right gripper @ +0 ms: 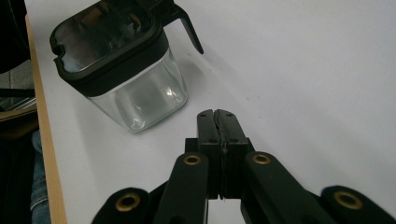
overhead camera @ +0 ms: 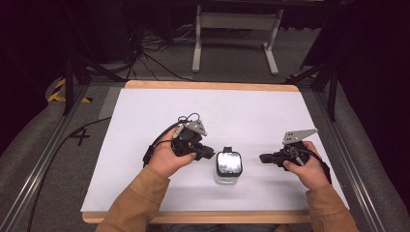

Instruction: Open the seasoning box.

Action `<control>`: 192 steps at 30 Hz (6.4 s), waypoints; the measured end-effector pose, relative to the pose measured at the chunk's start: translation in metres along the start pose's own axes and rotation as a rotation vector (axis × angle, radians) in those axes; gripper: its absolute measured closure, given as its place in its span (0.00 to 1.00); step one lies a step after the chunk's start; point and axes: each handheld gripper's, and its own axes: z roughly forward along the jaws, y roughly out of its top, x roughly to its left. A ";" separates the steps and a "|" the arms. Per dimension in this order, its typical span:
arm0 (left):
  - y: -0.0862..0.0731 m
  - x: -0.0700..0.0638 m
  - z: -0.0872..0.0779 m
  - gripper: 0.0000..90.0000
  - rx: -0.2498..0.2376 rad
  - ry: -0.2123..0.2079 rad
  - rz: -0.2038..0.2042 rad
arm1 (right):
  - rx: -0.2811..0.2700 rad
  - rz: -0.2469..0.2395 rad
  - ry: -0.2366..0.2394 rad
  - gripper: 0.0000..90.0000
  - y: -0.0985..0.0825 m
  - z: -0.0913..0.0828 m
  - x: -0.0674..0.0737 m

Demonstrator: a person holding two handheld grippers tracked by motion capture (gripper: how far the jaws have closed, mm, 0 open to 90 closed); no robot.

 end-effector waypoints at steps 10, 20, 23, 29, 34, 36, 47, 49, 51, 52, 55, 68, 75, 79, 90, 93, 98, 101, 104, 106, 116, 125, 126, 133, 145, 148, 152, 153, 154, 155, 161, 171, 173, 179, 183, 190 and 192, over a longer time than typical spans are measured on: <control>0.043 -0.001 0.006 1.00 0.141 0.050 0.076 | -0.014 0.090 -0.029 1.00 -0.021 -0.024 -0.002; 0.081 0.005 0.035 1.00 0.331 -0.004 0.154 | -0.027 0.115 -0.056 1.00 -0.036 -0.036 0.002; 0.083 0.006 0.041 1.00 0.330 -0.005 0.150 | -0.033 0.120 -0.057 1.00 -0.039 -0.038 0.003; 0.085 0.014 0.051 1.00 0.326 -0.019 0.141 | -0.029 0.121 -0.060 1.00 -0.041 -0.039 0.004; 0.084 0.020 0.057 1.00 0.323 -0.026 0.122 | -0.026 0.116 -0.060 1.00 -0.042 -0.037 0.004; 0.082 0.021 0.059 1.00 0.323 -0.021 0.115 | -0.019 0.120 -0.057 1.00 -0.041 -0.036 0.005; 0.079 0.023 0.060 1.00 0.305 -0.025 0.092 | -0.011 0.099 -0.042 1.00 -0.038 -0.031 0.007; 0.080 0.023 0.060 1.00 0.312 -0.022 0.097 | -0.009 0.088 -0.034 1.00 -0.036 -0.028 0.010; 0.080 0.023 0.060 1.00 0.315 -0.022 0.096 | -0.006 0.072 -0.025 1.00 -0.033 -0.025 0.013; 0.080 0.024 0.060 1.00 0.315 -0.022 0.094 | -0.006 0.072 -0.025 1.00 -0.033 -0.025 0.013; 0.080 0.025 0.060 1.00 0.312 -0.026 0.086 | -0.004 0.054 -0.008 1.00 -0.029 -0.020 0.018; 0.080 0.027 0.062 1.00 0.307 -0.038 0.086 | -0.076 -0.079 0.122 1.00 0.002 0.008 0.054; 0.079 0.027 0.061 1.00 0.308 -0.040 0.070 | -0.065 -0.105 0.141 1.00 0.008 0.018 0.064; 0.080 0.027 0.061 1.00 0.310 -0.038 0.071 | -0.079 -0.114 0.139 1.00 0.010 0.020 0.066; 0.067 0.028 0.028 0.96 0.167 0.013 0.043 | -0.096 -0.132 0.134 1.00 0.015 0.021 0.066; 0.056 0.021 0.004 0.96 0.110 0.025 0.037 | -0.112 -0.131 0.124 1.00 0.017 0.020 0.065; 0.032 0.002 -0.029 0.98 -0.006 0.039 0.026 | -0.142 -0.118 0.123 1.00 0.021 0.020 0.064; 0.013 -0.013 -0.037 0.98 -0.037 0.028 0.036 | -0.156 -0.118 0.115 1.00 0.024 0.021 0.064; -0.005 -0.026 -0.037 0.99 -0.071 0.017 0.026 | -0.181 -0.116 0.100 1.00 0.026 0.021 0.063; -0.007 -0.028 -0.037 0.99 -0.070 0.020 0.031 | -0.191 -0.117 0.094 1.00 0.027 0.021 0.063; -0.025 -0.039 -0.014 0.99 -0.076 -0.020 -0.010 | -0.278 -0.114 0.029 1.00 0.037 0.020 0.059; -0.024 -0.048 0.013 1.00 -0.144 0.033 -0.042 | -0.323 -0.118 -0.031 1.00 0.044 0.022 0.059; -0.024 -0.049 0.015 1.00 -0.162 0.043 -0.049 | -0.325 -0.115 -0.035 1.00 0.045 0.022 0.059; -0.025 -0.054 0.027 1.00 -0.256 0.101 -0.078 | -0.344 -0.094 -0.065 1.00 0.045 0.023 0.057; -0.032 -0.057 0.046 1.00 -0.229 0.099 -0.093 | -0.379 -0.058 -0.127 1.00 0.048 0.028 0.051; -0.032 -0.056 0.048 1.00 -0.221 0.094 -0.110 | -0.378 -0.053 -0.125 1.00 0.049 0.031 0.050; -0.032 -0.056 0.048 1.00 -0.219 0.099 -0.107 | -0.379 -0.049 -0.136 1.00 0.050 0.033 0.050; -0.032 -0.056 0.048 1.00 -0.221 0.102 -0.109 | -0.382 -0.045 -0.139 1.00 0.050 0.034 0.050; -0.032 -0.057 0.048 1.00 -0.219 0.102 -0.110 | -0.383 -0.049 -0.142 1.00 0.050 0.034 0.050; -0.032 -0.057 0.048 1.00 -0.220 0.102 -0.109 | -0.382 -0.048 -0.145 1.00 0.050 0.034 0.049; -0.034 -0.055 0.046 1.00 -0.235 0.090 -0.111 | -0.384 -0.049 -0.136 1.00 0.050 0.032 0.051; -0.051 -0.038 -0.007 0.96 -0.272 0.168 -0.143 | -0.367 -0.032 -0.166 0.92 0.041 -0.005 0.045; -0.058 -0.032 -0.016 0.95 -0.238 0.216 -0.151 | -0.334 -0.020 -0.199 0.90 0.038 -0.012 0.040; -0.082 -0.009 -0.030 0.81 -0.180 0.345 -0.132 | -0.248 -0.028 -0.292 0.70 0.027 -0.024 0.024; -0.107 0.008 -0.040 0.77 -0.144 0.352 -0.196 | -0.167 0.011 -0.300 0.59 0.017 -0.028 0.009; -0.136 0.030 -0.040 0.66 -0.071 0.290 -0.276 | -0.069 0.074 -0.302 0.55 -0.009 -0.026 -0.019; -0.143 0.035 -0.037 0.65 -0.070 0.305 -0.280 | -0.058 0.092 -0.316 0.54 -0.016 -0.026 -0.026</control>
